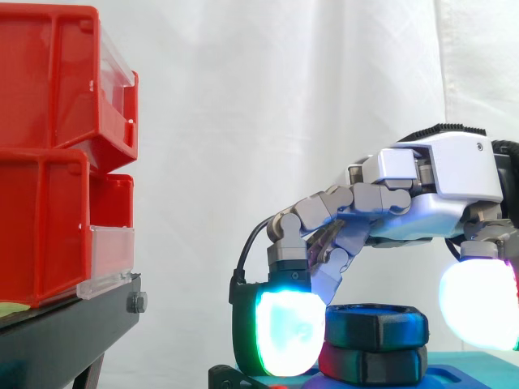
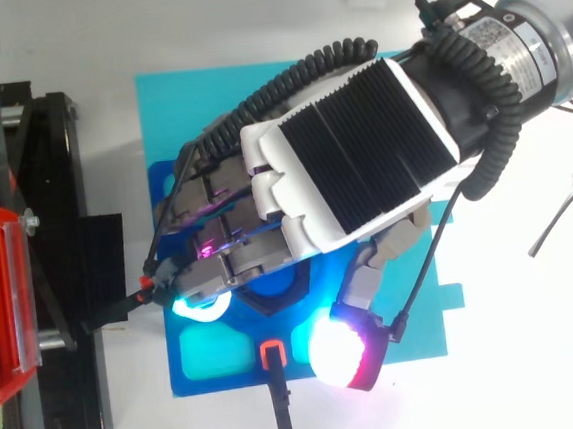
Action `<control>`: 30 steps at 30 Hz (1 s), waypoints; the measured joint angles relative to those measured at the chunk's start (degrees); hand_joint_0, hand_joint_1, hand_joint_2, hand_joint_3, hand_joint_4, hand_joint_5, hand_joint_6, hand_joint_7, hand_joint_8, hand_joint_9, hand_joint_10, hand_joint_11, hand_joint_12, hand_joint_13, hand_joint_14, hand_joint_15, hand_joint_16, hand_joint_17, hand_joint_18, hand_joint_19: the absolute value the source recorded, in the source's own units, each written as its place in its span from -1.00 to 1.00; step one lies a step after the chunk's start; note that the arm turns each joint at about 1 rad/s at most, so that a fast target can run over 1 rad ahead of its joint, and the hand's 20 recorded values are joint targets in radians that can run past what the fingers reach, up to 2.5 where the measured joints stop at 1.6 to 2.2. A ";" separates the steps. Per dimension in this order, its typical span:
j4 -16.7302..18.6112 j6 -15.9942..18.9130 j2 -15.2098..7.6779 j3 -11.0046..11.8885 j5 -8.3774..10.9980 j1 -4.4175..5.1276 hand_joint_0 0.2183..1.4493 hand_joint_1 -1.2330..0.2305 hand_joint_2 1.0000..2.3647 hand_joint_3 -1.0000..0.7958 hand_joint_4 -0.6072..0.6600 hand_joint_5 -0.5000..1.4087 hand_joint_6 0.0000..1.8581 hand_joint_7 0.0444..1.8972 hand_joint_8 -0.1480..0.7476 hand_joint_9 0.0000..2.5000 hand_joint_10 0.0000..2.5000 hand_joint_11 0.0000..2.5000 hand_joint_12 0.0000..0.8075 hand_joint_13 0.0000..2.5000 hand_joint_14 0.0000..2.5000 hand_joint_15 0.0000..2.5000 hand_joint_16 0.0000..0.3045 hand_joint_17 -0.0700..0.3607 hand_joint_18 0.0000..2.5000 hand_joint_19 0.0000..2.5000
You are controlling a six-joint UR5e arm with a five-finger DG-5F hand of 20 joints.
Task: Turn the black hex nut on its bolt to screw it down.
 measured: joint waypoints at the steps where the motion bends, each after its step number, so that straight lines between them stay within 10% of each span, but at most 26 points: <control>1: -0.10 -0.05 0.00 0.00 0.00 0.05 -0.74 0.17 -1.00 -0.44 0.28 -0.49 -0.46 0.24 -0.02 -0.33 -0.99 -0.83 -0.05 -0.44 -0.99 -0.86 -0.62 -0.07 -0.47 -0.62; 17: -0.82 -1.79 -0.01 -0.06 -0.26 -0.24 -0.53 -0.25 -0.99 -0.37 0.15 -0.50 -0.46 0.36 -0.12 -0.35 -0.99 -0.81 -0.20 -0.47 -0.99 -0.84 -0.70 -0.20 -0.54 -0.58; 30: -0.55 -2.06 -0.01 -0.02 -0.84 -0.76 -0.60 -0.14 -1.00 -0.44 0.20 -0.50 -0.46 0.33 -0.09 -0.34 -0.99 -0.81 -0.16 -0.46 -0.99 -0.85 -0.68 -0.17 -0.52 -0.59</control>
